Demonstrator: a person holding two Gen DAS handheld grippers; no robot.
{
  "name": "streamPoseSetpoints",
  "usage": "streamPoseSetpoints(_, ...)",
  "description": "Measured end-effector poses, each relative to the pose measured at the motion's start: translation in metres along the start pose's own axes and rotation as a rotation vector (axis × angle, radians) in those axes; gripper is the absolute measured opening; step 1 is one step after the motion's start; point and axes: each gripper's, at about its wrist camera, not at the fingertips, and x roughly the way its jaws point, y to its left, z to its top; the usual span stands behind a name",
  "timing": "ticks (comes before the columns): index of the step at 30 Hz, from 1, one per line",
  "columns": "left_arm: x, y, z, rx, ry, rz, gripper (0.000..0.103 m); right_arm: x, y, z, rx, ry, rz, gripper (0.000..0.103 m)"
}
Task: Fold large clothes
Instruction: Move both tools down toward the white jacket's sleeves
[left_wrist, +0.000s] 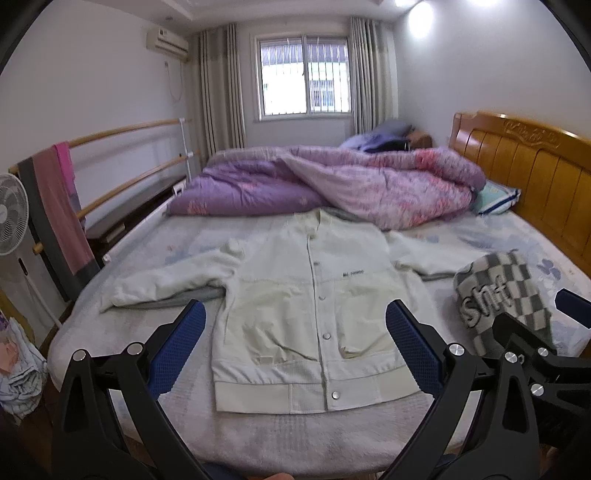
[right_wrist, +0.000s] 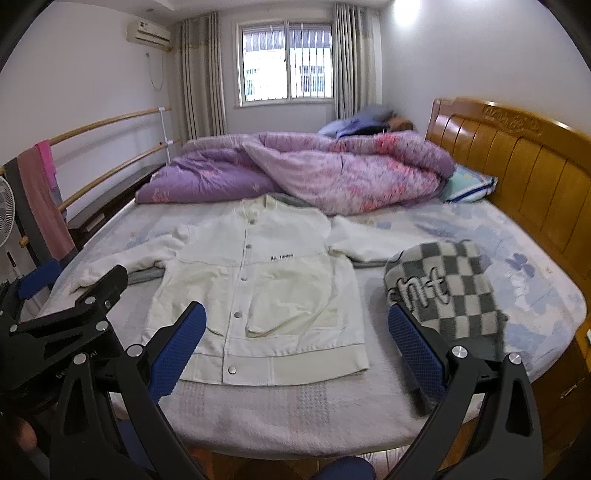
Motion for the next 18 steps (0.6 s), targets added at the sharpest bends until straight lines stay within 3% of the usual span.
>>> streamPoseSetpoints(6, 0.096, -0.001, 0.000, 0.001, 0.070, 0.020, 0.098, 0.100, 0.004, 0.010, 0.012, 0.098, 0.006, 0.095)
streamPoseSetpoints(11, 0.192, 0.002, 0.007, -0.020, 0.101, 0.003, 0.098, 0.177, 0.014, 0.021, -0.028, 0.111, -0.067, 0.095)
streamPoseSetpoints(15, 0.256, 0.005, 0.008, -0.004, 0.183, -0.001, 0.098, 0.235, 0.019, 0.021, -0.024, 0.169, -0.096, 0.095)
streamPoseSetpoints(18, 0.288, 0.024, 0.003, -0.028, 0.287, -0.014, 0.098, 0.270, 0.028, 0.020, 0.006, 0.274, -0.087, 0.095)
